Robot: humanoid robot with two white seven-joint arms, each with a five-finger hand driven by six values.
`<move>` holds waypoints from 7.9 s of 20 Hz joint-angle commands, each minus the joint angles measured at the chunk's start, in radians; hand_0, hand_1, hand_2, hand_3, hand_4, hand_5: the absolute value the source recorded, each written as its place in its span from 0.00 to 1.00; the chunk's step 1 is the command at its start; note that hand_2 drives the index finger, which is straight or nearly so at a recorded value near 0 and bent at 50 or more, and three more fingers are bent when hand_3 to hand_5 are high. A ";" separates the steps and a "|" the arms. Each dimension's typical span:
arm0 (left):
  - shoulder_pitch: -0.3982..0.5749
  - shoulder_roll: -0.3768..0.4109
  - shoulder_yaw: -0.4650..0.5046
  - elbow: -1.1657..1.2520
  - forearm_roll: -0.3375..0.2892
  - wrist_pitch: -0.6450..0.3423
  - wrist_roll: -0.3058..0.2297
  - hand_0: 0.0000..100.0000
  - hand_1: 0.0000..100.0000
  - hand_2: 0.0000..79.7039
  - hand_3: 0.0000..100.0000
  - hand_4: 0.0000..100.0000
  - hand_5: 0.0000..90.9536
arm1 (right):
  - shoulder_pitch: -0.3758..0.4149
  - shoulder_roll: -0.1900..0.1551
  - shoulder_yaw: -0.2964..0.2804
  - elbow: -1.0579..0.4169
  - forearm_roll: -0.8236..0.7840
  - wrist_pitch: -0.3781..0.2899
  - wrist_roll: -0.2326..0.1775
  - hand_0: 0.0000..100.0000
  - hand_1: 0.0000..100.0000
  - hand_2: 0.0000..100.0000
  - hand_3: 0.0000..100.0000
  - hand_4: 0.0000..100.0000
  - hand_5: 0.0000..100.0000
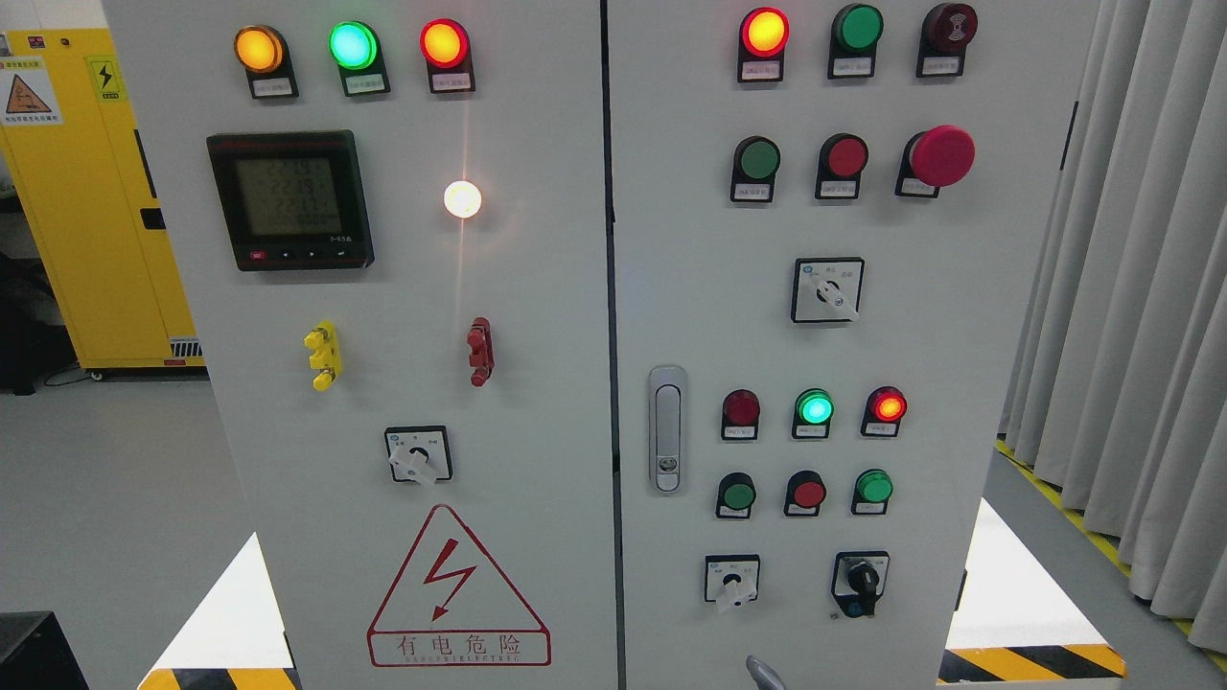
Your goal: Press green start button
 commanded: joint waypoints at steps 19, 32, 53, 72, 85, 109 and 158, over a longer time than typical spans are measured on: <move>0.000 0.000 0.000 0.000 -0.001 0.000 0.000 0.12 0.56 0.00 0.00 0.00 0.00 | -0.008 -0.009 -0.107 -0.050 0.440 -0.033 -0.034 0.39 0.78 0.00 0.28 0.38 0.33; 0.000 0.000 0.000 0.000 0.000 0.000 0.000 0.12 0.56 0.00 0.00 0.00 0.00 | -0.090 -0.003 -0.236 -0.045 0.820 -0.087 -0.108 0.46 0.81 0.00 0.73 0.74 0.84; 0.000 0.000 0.000 0.000 0.000 0.000 0.000 0.12 0.56 0.00 0.00 0.00 0.00 | -0.307 -0.008 -0.228 -0.056 1.151 0.059 -0.145 0.65 0.94 0.00 0.83 0.81 0.95; 0.000 0.000 0.000 0.000 0.000 0.000 0.000 0.12 0.56 0.00 0.00 0.00 0.00 | -0.339 -0.008 -0.173 0.007 1.159 0.073 -0.142 0.73 0.95 0.00 0.84 0.82 0.97; 0.000 0.000 0.000 0.000 0.000 0.000 0.000 0.12 0.56 0.00 0.00 0.00 0.00 | -0.371 -0.004 -0.161 0.058 1.157 0.090 -0.142 0.75 0.94 0.00 0.85 0.83 0.97; 0.000 0.000 0.000 0.000 -0.001 0.000 0.000 0.12 0.56 0.00 0.00 0.00 0.00 | -0.397 -0.003 -0.159 0.078 1.157 0.091 -0.134 0.75 0.93 0.00 0.85 0.83 0.97; 0.000 0.000 0.000 0.000 0.000 0.000 0.000 0.12 0.56 0.00 0.00 0.00 0.00 | -0.370 0.000 -0.165 0.002 1.139 0.088 -0.145 0.79 0.93 0.00 0.86 0.84 0.99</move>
